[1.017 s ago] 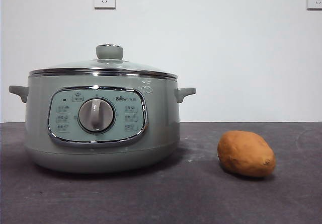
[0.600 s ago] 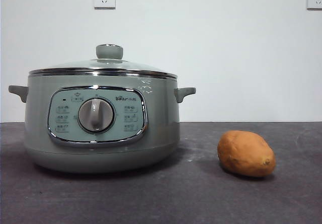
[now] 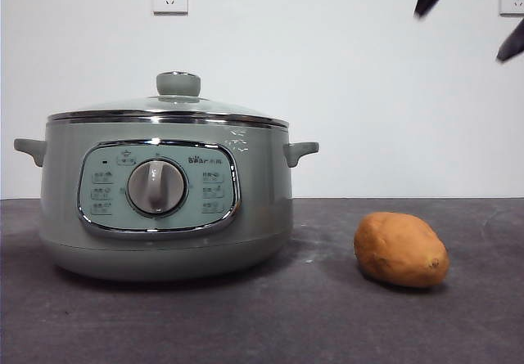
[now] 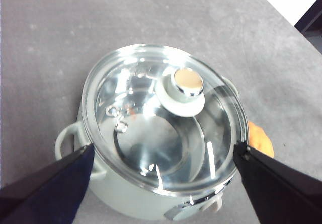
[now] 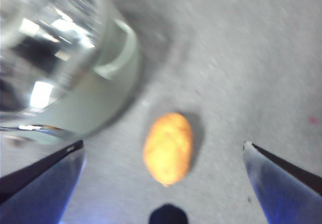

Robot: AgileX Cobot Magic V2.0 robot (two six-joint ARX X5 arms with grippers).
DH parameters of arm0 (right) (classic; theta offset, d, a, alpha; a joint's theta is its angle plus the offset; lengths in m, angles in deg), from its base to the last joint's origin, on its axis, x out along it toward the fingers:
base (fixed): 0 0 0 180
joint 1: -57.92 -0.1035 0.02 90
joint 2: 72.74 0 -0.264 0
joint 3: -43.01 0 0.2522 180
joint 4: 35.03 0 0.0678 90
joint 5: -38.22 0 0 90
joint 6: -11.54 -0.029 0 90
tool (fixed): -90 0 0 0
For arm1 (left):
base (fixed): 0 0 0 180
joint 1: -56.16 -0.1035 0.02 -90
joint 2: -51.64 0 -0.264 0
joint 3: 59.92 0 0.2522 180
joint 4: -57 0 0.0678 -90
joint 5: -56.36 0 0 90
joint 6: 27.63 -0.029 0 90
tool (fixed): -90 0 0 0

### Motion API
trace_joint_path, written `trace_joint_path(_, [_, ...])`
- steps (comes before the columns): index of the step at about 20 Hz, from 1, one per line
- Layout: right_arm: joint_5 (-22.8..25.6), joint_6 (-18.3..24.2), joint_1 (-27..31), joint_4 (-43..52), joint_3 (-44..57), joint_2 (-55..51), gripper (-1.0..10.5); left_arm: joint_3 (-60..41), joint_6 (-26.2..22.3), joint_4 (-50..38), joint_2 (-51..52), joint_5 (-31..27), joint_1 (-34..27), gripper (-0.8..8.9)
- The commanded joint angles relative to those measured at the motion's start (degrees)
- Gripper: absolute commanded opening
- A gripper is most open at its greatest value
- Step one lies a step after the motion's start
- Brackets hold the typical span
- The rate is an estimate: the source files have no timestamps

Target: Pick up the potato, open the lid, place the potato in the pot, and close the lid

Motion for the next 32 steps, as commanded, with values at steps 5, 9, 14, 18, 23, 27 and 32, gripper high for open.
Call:
trace_joint_path(5, [6.8, -3.87, -8.57, 2.21, -0.17, 12.92, 5.9, 0.28, 0.48, -1.22, 0.07, 0.02, -0.07, 4.67])
trace_joint_path(9, [9.25, -5.11, -10.38, 5.16, -0.17, 21.03, 5.9, 0.28, 0.5, -1.22, 0.07, 0.02, -0.07, 4.67])
trace_joint_path(14, [9.18, -5.35, -10.58, 6.78, -0.17, 29.09, 5.9, 0.28, 0.48, -1.18, 0.07, -0.07, -0.07, 4.67])
trace_joint_path(18, [8.9, -5.38, -10.58, 8.74, -0.17, 32.76, 5.4, 0.28, 0.48, -1.18, 0.07, -0.11, -0.07, 4.67])
trace_joint_path(23, [8.87, -6.88, -10.58, 8.83, -0.17, 33.77, 1.6, 0.28, 0.48, -1.07, 0.07, -0.11, -0.07, 4.67])
trace_joint_path(27, [8.87, -6.8, -10.58, 8.04, -0.17, 33.64, -0.1, 0.28, 0.48, -0.72, 0.07, -0.09, -0.07, 4.67])
trace_joint_path(32, [8.87, -6.8, -10.58, 5.55, -0.17, 28.28, -0.1, 0.28, 0.68, -0.94, 0.04, 0.35, 0.24, 4.66])
